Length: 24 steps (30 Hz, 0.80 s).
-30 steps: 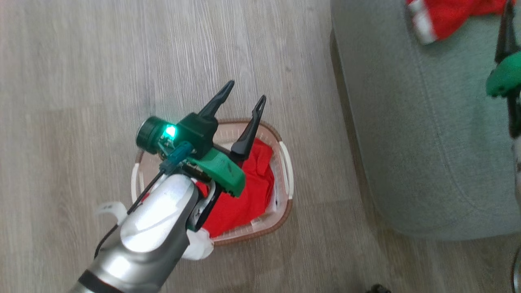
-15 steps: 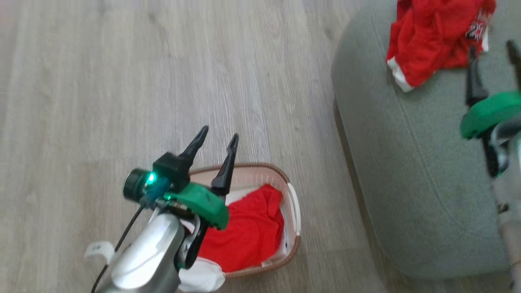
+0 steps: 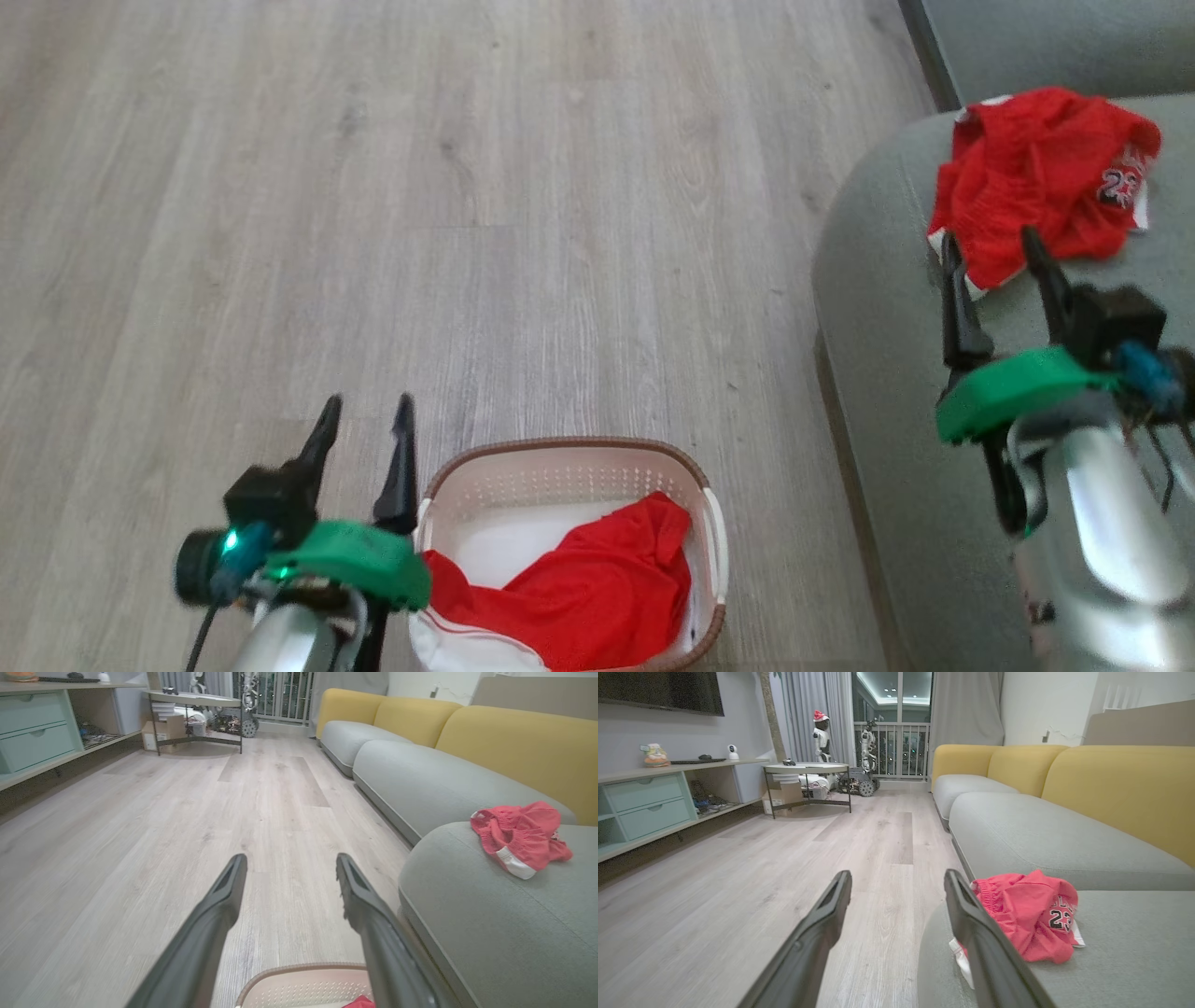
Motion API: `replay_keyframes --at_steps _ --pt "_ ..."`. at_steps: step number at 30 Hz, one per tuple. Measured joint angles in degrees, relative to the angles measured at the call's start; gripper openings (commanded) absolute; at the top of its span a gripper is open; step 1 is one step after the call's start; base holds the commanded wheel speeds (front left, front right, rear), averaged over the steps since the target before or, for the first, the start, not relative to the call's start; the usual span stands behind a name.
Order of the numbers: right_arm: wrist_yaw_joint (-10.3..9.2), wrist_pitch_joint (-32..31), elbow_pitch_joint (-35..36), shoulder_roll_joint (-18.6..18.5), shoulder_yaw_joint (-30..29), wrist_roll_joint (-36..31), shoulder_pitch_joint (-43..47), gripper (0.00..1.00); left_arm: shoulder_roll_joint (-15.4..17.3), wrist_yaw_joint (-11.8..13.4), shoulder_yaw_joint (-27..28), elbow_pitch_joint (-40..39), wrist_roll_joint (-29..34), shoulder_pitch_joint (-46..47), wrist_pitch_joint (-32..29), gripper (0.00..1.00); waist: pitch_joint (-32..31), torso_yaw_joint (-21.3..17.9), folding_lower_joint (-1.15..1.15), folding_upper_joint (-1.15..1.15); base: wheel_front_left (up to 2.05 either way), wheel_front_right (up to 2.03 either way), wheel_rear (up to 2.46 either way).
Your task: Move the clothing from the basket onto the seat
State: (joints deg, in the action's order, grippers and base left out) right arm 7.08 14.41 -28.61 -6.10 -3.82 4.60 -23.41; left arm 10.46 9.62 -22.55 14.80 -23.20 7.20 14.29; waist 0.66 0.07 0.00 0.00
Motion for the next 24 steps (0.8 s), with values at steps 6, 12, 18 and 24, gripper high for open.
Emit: replay_keyframes --at_steps 6,12,18,24 --pt "0.0 0.0 7.2 2.5 -0.1 -0.1 8.2 1.0 -0.2 0.0 5.3 -2.1 2.1 -5.1 0.0 1.0 -1.5 2.5 0.0 0.0 0.0 0.0 0.0" --pt "0.0 0.0 10.2 2.9 1.2 0.6 13.8 1.0 -1.2 -0.1 8.5 -3.6 3.6 -7.9 0.0 1.0 -2.2 3.1 0.0 0.0 0.0 0.0 0.0" --pt "0.0 0.0 13.7 3.1 2.0 1.5 18.9 1.0 -2.7 -1.6 10.6 -4.2 5.5 -11.3 0.0 1.0 -2.7 3.4 0.0 0.0 0.0 0.0 0.0" --pt "0.0 0.0 14.9 3.2 1.9 2.2 21.9 1.0 -3.6 -2.8 12.5 -4.5 7.1 -12.9 0.0 1.0 -3.3 3.2 0.0 0.0 0.0 0.0 0.0"
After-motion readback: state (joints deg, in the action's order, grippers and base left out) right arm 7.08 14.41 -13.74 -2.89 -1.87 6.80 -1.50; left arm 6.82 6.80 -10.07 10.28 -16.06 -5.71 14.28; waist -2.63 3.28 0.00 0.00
